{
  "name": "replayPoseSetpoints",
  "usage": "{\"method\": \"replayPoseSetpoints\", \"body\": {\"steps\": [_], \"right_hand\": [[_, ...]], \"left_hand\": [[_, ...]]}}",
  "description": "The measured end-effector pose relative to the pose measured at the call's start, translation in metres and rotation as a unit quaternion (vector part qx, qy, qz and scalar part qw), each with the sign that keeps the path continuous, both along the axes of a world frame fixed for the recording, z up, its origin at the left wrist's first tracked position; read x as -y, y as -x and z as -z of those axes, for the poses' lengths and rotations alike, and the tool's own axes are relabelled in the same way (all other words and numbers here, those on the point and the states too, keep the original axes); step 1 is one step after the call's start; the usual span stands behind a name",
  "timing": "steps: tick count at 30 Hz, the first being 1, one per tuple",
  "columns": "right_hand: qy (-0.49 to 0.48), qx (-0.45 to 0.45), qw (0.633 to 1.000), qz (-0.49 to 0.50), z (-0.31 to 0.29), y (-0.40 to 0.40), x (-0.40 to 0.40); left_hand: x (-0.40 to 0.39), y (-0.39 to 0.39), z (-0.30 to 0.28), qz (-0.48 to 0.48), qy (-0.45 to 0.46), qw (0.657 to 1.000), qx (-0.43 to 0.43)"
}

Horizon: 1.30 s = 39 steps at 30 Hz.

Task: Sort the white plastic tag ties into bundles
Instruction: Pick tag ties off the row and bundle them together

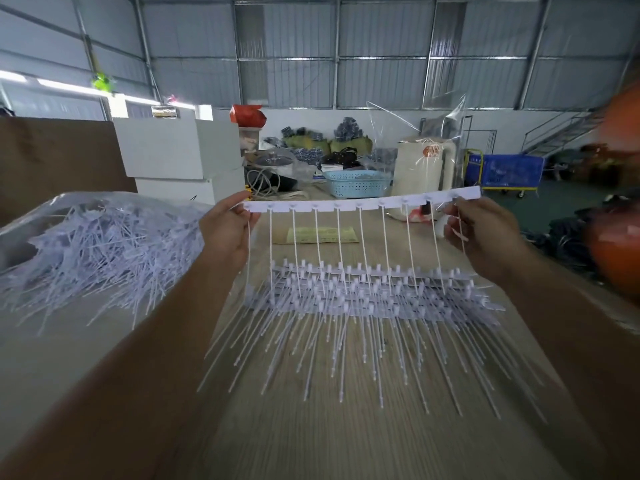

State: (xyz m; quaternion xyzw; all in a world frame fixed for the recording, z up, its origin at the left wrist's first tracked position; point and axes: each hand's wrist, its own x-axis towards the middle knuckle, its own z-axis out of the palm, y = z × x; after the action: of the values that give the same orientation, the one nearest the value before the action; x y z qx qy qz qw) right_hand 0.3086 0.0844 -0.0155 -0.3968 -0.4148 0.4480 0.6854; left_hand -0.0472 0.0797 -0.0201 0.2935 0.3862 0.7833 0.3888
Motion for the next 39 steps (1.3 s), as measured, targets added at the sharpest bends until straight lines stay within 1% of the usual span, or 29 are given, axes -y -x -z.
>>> {"method": "replayPoseSetpoints", "body": {"steps": [3,6,8,9,11,13,15,16,18,20,23,24,26,27,29,31,33,35,36,37,38,39], "right_hand": [[-0.029,-0.038,0.998,-0.035,-0.024,0.017,0.013],[-0.100,-0.009,0.995,-0.024,-0.048,0.041,0.030],[-0.151,0.062,0.987,0.002,-0.057,0.061,0.043],[-0.175,0.121,0.977,0.019,-0.059,0.071,0.050],[-0.223,0.258,0.939,0.055,-0.055,0.090,0.058],[-0.262,0.353,0.895,0.077,-0.048,0.104,0.064],[-0.290,0.395,0.867,0.086,-0.039,0.114,0.067],[-0.296,0.410,0.858,0.087,-0.035,0.116,0.068],[-0.301,0.439,0.842,0.091,-0.031,0.119,0.069],[-0.290,0.463,0.834,0.080,-0.034,0.119,0.072],[-0.254,0.500,0.827,0.048,-0.051,0.117,0.078],[-0.243,0.501,0.830,0.041,-0.059,0.116,0.082],[-0.243,0.473,0.846,0.045,-0.076,0.113,0.094],[-0.261,0.456,0.848,0.069,-0.086,0.110,0.101],[-0.307,0.429,0.840,0.130,-0.106,0.100,0.119],[-0.334,0.432,0.824,0.148,-0.122,0.090,0.137],[-0.334,0.465,0.813,0.104,-0.126,0.083,0.148],[-0.297,0.514,0.805,0.003,-0.115,0.084,0.152],[-0.270,0.553,0.787,-0.040,-0.102,0.087,0.151],[-0.241,0.596,0.763,-0.071,-0.087,0.091,0.149],[-0.216,0.631,0.740,-0.093,-0.067,0.095,0.147],[-0.200,0.651,0.725,-0.108,-0.046,0.097,0.143]], "left_hand": [[0.004,-0.010,-0.009,0.002,-0.024,1.000,-0.009],[0.008,-0.021,-0.021,0.050,-0.043,0.997,-0.026],[0.011,-0.029,-0.030,0.094,-0.056,0.993,-0.035],[0.012,-0.034,-0.035,0.122,-0.066,0.990,-0.034],[0.017,-0.048,-0.044,0.181,-0.086,0.979,-0.042],[0.024,-0.063,-0.051,0.232,-0.105,0.965,-0.065],[0.032,-0.078,-0.057,0.261,-0.126,0.951,-0.105],[0.036,-0.086,-0.059,0.257,-0.139,0.946,-0.143],[0.042,-0.097,-0.060,0.211,-0.154,0.939,-0.223],[0.043,-0.100,-0.060,0.167,-0.160,0.940,-0.250],[0.045,-0.094,-0.062,0.118,-0.151,0.952,-0.239],[0.046,-0.090,-0.064,0.100,-0.148,0.956,-0.231],[0.051,-0.081,-0.071,0.081,-0.153,0.964,-0.204],[0.054,-0.077,-0.074,0.082,-0.158,0.966,-0.188],[0.065,-0.071,-0.078,0.104,-0.159,0.967,-0.171],[0.079,-0.067,-0.074,0.136,-0.147,0.965,-0.167],[0.097,-0.066,-0.061,0.163,-0.130,0.967,-0.146],[0.114,-0.062,-0.036,0.177,-0.112,0.970,-0.122],[0.122,-0.060,-0.020,0.177,-0.102,0.971,-0.122],[0.130,-0.059,-0.003,0.173,-0.090,0.972,-0.130],[0.137,-0.058,0.013,0.165,-0.075,0.973,-0.145],[0.142,-0.058,0.028,0.159,-0.063,0.971,-0.166]]}}
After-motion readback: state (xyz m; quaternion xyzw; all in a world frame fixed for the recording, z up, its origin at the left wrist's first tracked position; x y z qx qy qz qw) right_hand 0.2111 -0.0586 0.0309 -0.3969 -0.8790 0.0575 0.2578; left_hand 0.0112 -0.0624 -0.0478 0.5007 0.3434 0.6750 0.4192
